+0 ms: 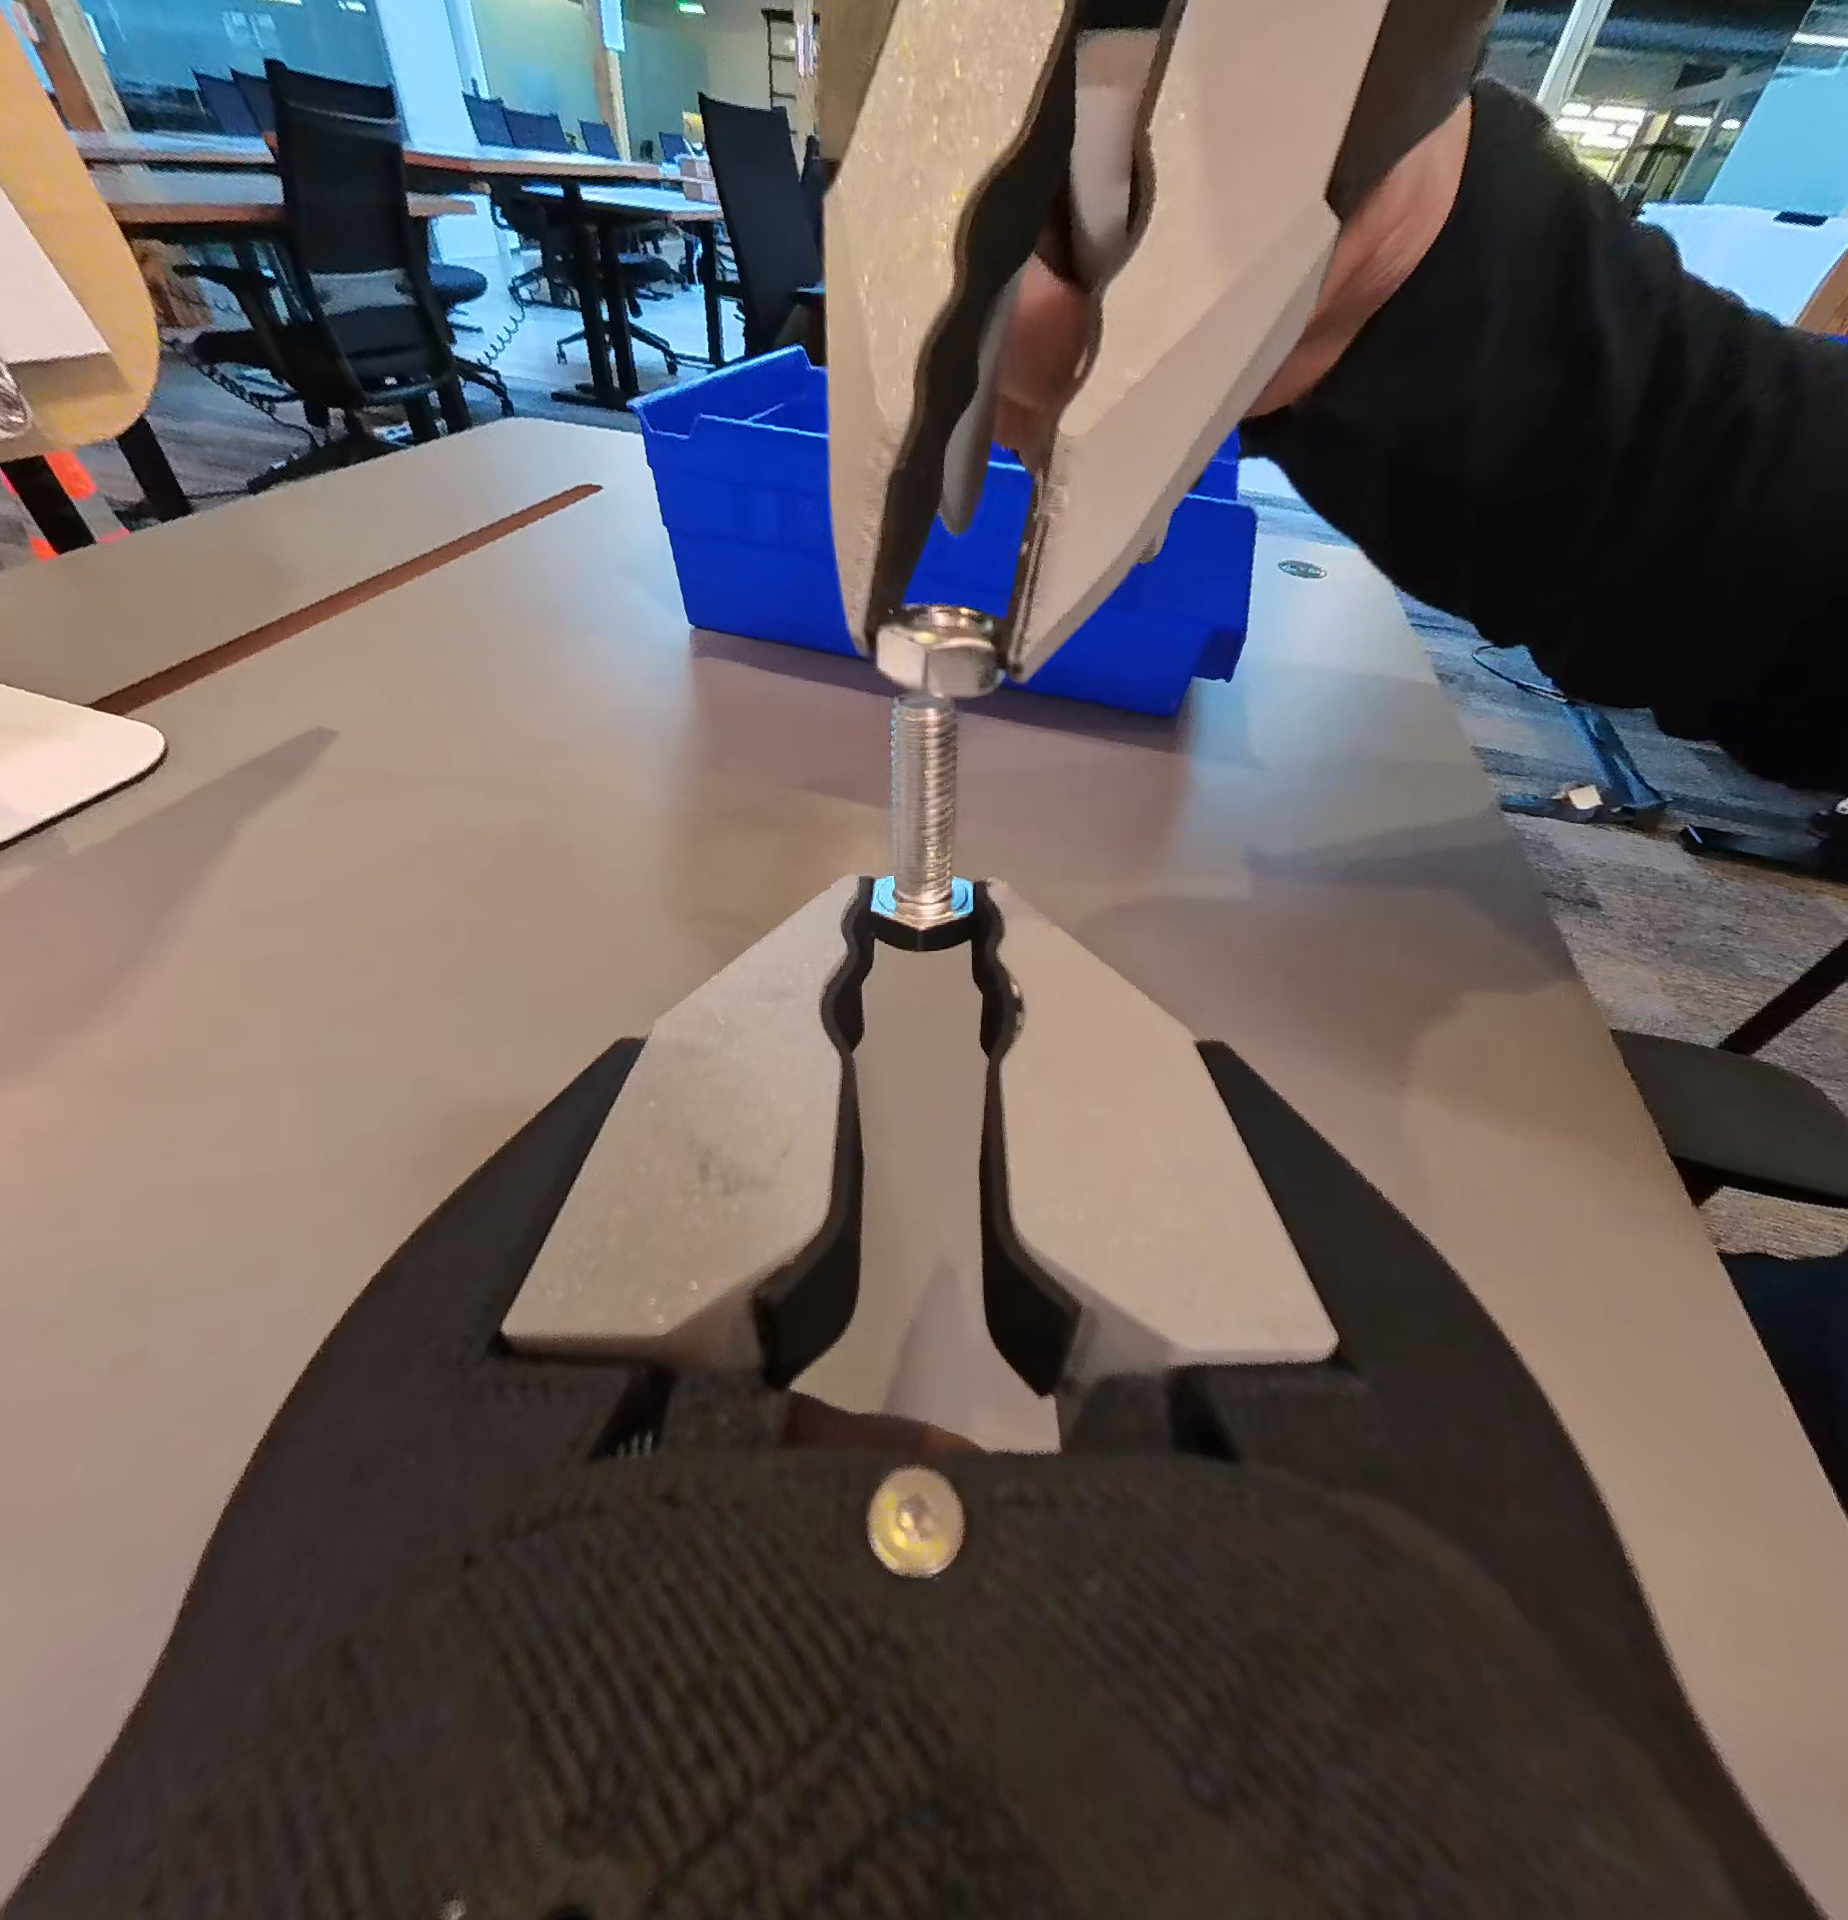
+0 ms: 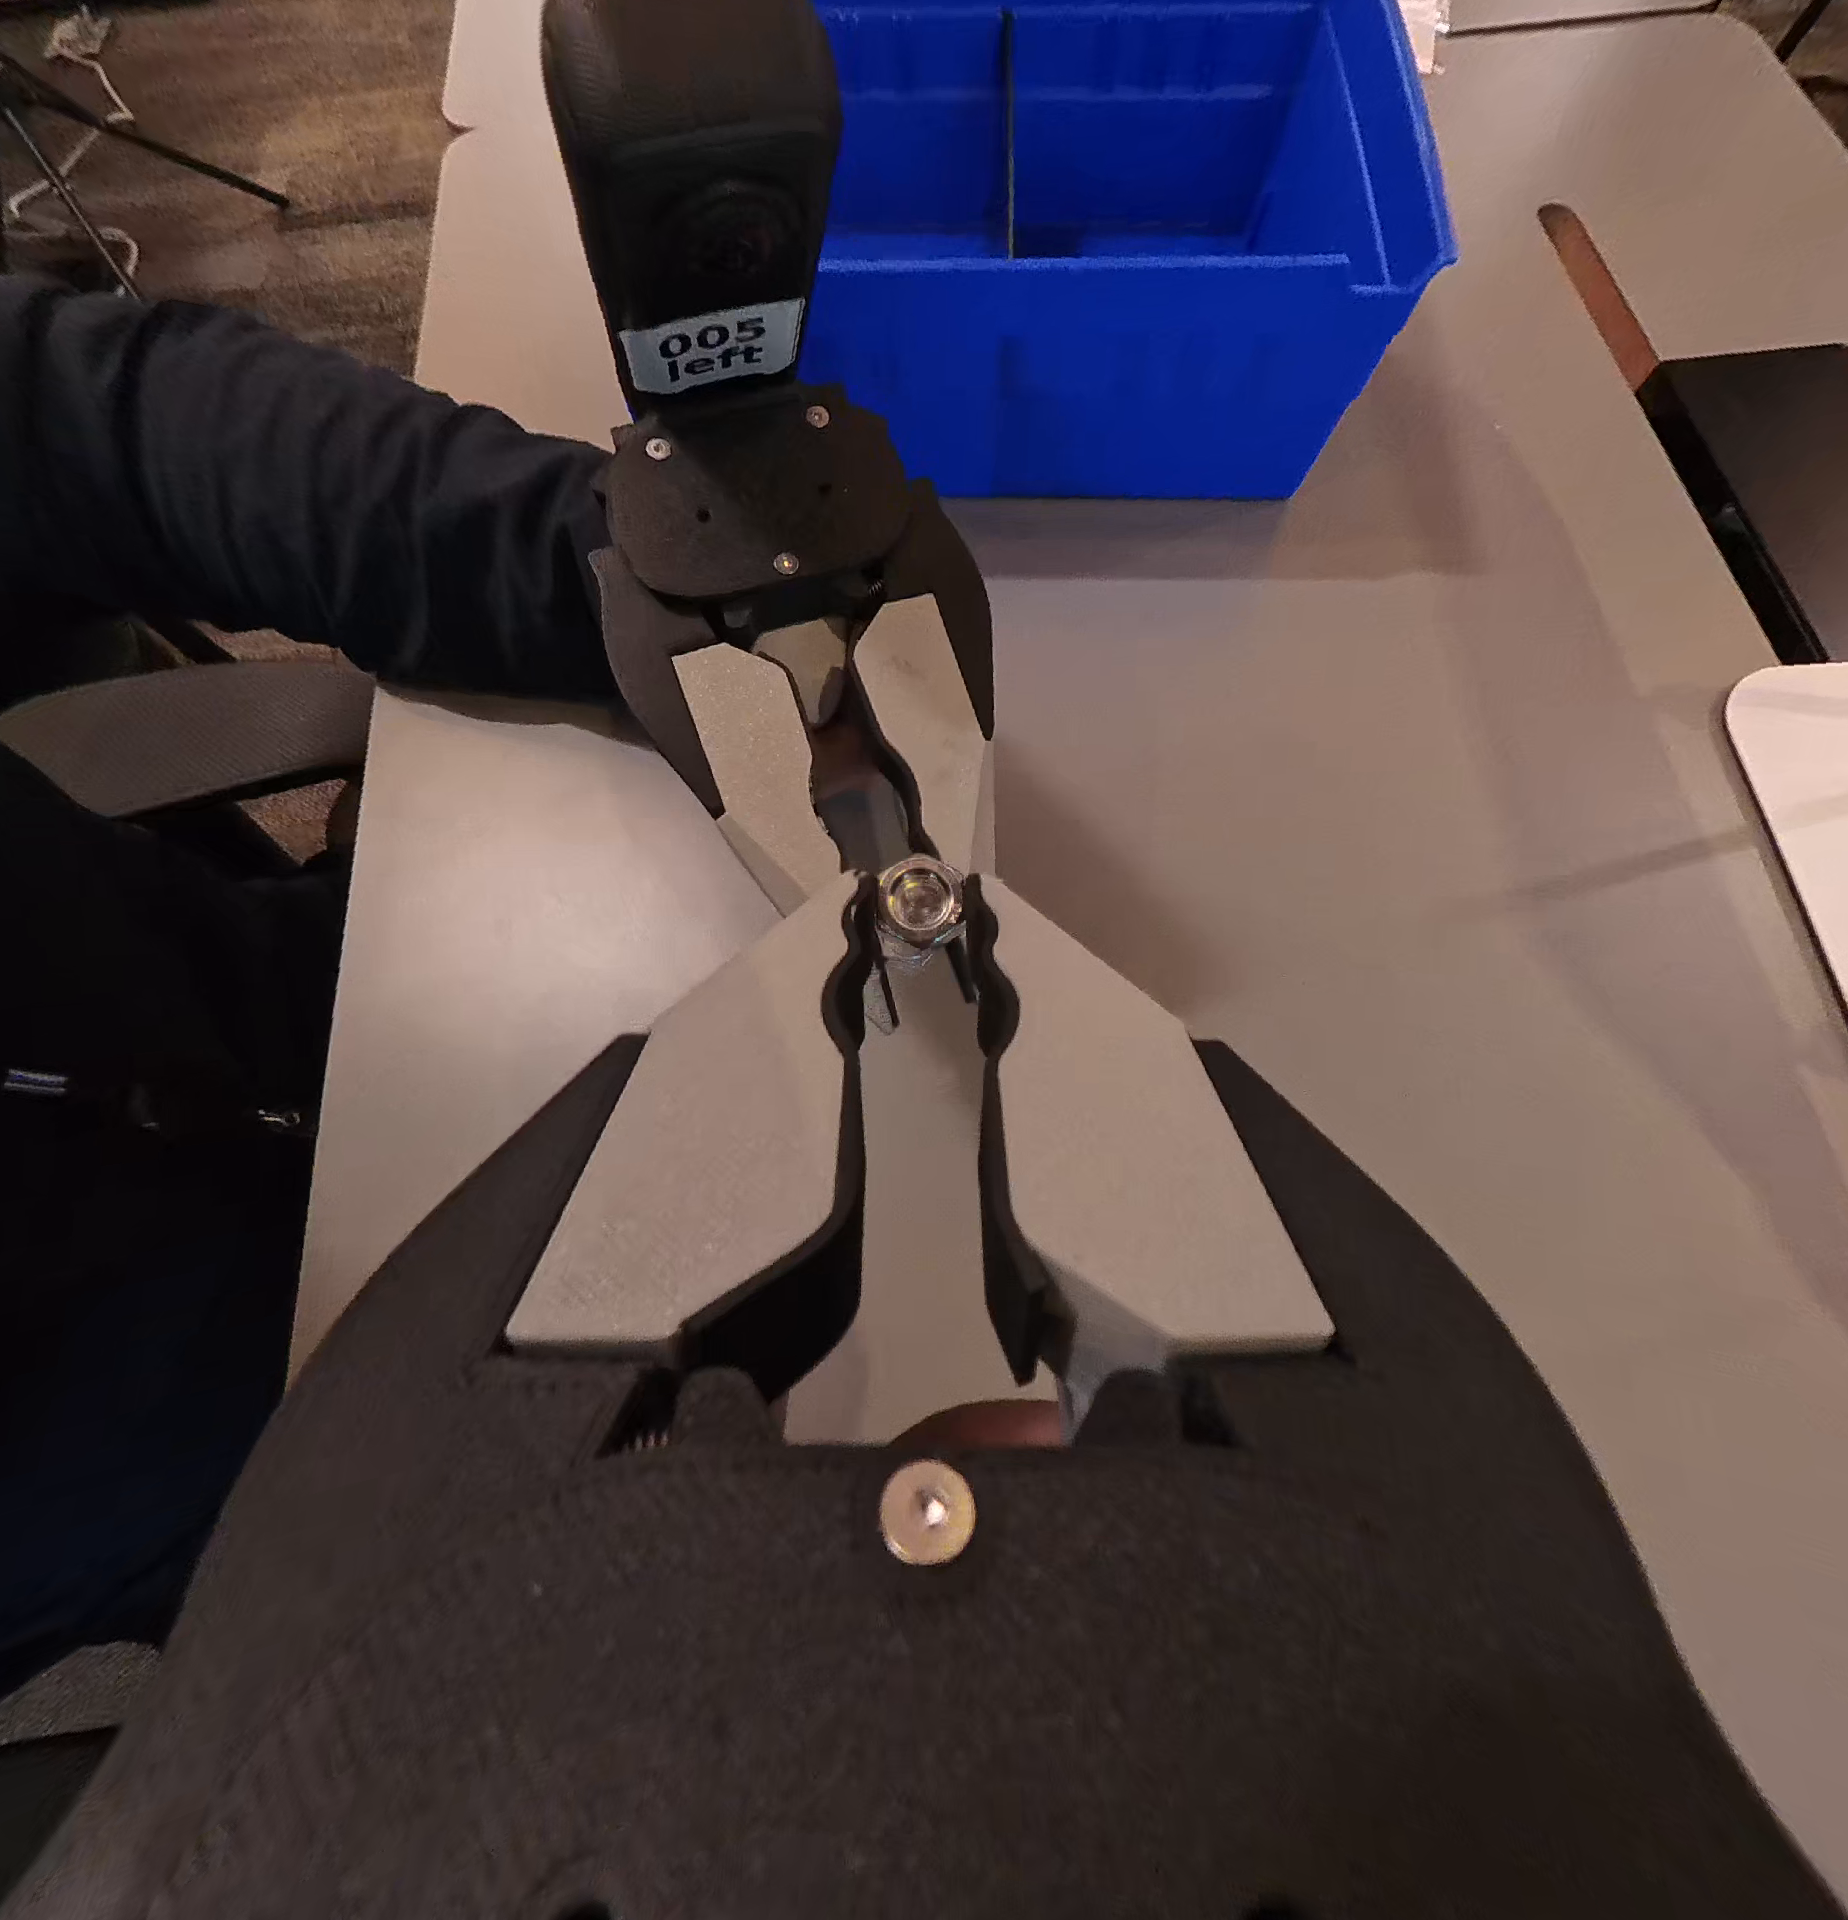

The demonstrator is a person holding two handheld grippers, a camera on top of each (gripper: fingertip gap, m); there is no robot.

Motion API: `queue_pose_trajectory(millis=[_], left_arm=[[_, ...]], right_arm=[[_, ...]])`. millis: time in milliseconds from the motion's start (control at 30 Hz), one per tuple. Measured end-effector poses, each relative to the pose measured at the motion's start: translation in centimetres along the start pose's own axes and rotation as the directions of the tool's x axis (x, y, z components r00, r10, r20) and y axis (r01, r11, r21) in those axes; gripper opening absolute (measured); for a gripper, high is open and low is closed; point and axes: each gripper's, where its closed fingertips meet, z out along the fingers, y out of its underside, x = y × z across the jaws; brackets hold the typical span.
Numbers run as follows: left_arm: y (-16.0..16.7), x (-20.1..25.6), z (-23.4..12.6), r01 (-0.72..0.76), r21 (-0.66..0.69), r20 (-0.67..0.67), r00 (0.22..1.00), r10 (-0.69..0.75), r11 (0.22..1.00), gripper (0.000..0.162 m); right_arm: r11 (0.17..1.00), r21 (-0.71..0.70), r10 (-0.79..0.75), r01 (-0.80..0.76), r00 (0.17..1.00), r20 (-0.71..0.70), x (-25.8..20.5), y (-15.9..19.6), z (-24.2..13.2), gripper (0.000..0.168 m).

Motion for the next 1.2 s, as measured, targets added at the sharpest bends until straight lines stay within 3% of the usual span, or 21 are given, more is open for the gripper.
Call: queue_pose_trajectory(millis=[600, 1067, 1200], left_arm=[[-0.62, -0.27, 0.04, -0.055, 0.026, 0.068, 0.996, 0.053, 0.998, 0.016], [-0.87, -0.71, 0.02, -0.036, 0.043, 0.095, 0.995, 0.032, 0.998, 0.016], [-1.05, -0.79, -0.11, -0.028, 0.052, 0.094, 0.995, 0.023, 0.998, 0.016]], right_arm=[[0.996, -0.086, 0.015, -0.016, 1.000, -0.016, 0.01, -0.38, 0.28, 0.014], [0.998, -0.027, 0.046, -0.048, 0.997, -0.054, 0.40, -0.62, 0.24, 0.015], [0.998, 0.014, 0.059, -0.058, 0.997, -0.054, 0.44, -0.88, 0.11, 0.022]])
